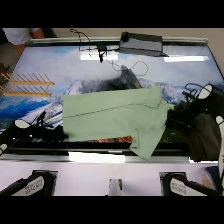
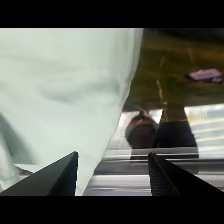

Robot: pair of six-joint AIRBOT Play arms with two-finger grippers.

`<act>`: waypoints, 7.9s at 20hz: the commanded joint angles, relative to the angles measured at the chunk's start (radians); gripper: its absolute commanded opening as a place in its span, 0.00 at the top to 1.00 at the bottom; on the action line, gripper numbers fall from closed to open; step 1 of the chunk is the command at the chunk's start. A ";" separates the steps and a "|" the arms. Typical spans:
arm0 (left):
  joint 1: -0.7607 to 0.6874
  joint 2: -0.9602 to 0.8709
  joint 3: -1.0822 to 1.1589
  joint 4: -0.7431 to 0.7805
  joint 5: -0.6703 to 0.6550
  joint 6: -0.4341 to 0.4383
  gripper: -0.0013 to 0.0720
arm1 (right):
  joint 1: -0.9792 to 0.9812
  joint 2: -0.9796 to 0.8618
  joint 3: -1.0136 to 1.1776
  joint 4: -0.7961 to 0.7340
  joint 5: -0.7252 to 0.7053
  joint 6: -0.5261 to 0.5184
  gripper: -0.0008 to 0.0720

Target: Fold the shirts.

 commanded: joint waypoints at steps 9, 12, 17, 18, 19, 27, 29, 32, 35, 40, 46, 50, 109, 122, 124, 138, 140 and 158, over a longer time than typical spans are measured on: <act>-0.004 0.058 0.000 -0.001 -0.054 0.014 0.93 | 0.000 0.034 -0.319 0.134 -0.331 -0.036 0.53; -0.004 0.058 0.000 -0.002 -0.059 0.014 0.93 | 0.000 0.028 -0.320 0.142 -0.381 -0.013 0.61; -0.002 0.065 0.032 -0.002 -0.071 0.017 0.93 | 0.000 0.026 -0.295 0.268 -0.375 -0.098 0.95; -0.002 0.074 0.071 -0.002 -0.089 0.040 0.93 | 0.000 0.028 -0.264 0.292 -0.350 -0.132 0.96; -0.002 0.084 0.129 -0.001 -0.106 0.048 0.93 | 0.000 0.029 -0.214 0.306 -0.315 -0.153 0.96; -0.002 -0.050 0.511 -0.002 -0.031 0.002 0.93 | 0.000 -0.012 0.156 0.306 -0.552 -0.035 0.96; -0.002 -0.131 0.558 -0.002 -0.027 -0.025 0.93 | 0.000 -0.070 0.183 0.340 -0.584 -0.015 0.96; -0.002 -0.239 0.629 -0.002 -0.027 -0.070 0.93 | 0.000 -0.163 0.219 0.411 -0.647 -0.024 0.96; -0.004 -0.313 0.701 -0.002 -0.027 -0.071 0.93 | 0.006 -0.233 0.256 0.527 -0.712 -0.050 0.96; -0.004 -0.405 0.780 -0.002 -0.001 -0.112 0.93 | 0.092 -0.328 0.320 0.509 -0.829 -0.064 0.96; -0.010 -0.488 0.783 -0.060 -0.027 -0.114 0.07 | 0.097 -0.348 0.321 0.475 -0.798 -0.100 0.13; -0.004 -0.463 0.845 -0.072 -0.132 -0.104 0.08 | 0.097 -0.285 0.321 0.044 -0.722 0.045 0.03; -0.127 0.392 0.718 -0.185 0.017 0.043 0.93 | 0.803 -0.351 0.335 0.588 -0.805 0.229 0.11; -0.127 0.402 0.697 -0.067 -0.010 0.043 0.93 | 0.349 -0.120 0.185 0.080 -0.123 0.207 0.09; -0.127 0.402 0.697 -0.067 -0.010 0.043 0.93 | 0.327 -0.124 0.089 0.198 -0.215 0.202 0.09; -0.127 0.402 0.698 -0.067 -0.032 0.025 0.93 | 0.335 -0.257 0.033 0.471 -0.459 0.061 0.96; -0.127 0.402 0.698 -0.061 -0.031 0.025 0.93 | 0.256 -0.230 0.133 0.470 -0.370 0.017 0.96; -0.127 0.387 0.697 -0.029 -0.029 0.025 0.93 | -0.533 -0.011 0.637 0.380 -0.045 0.050 0.96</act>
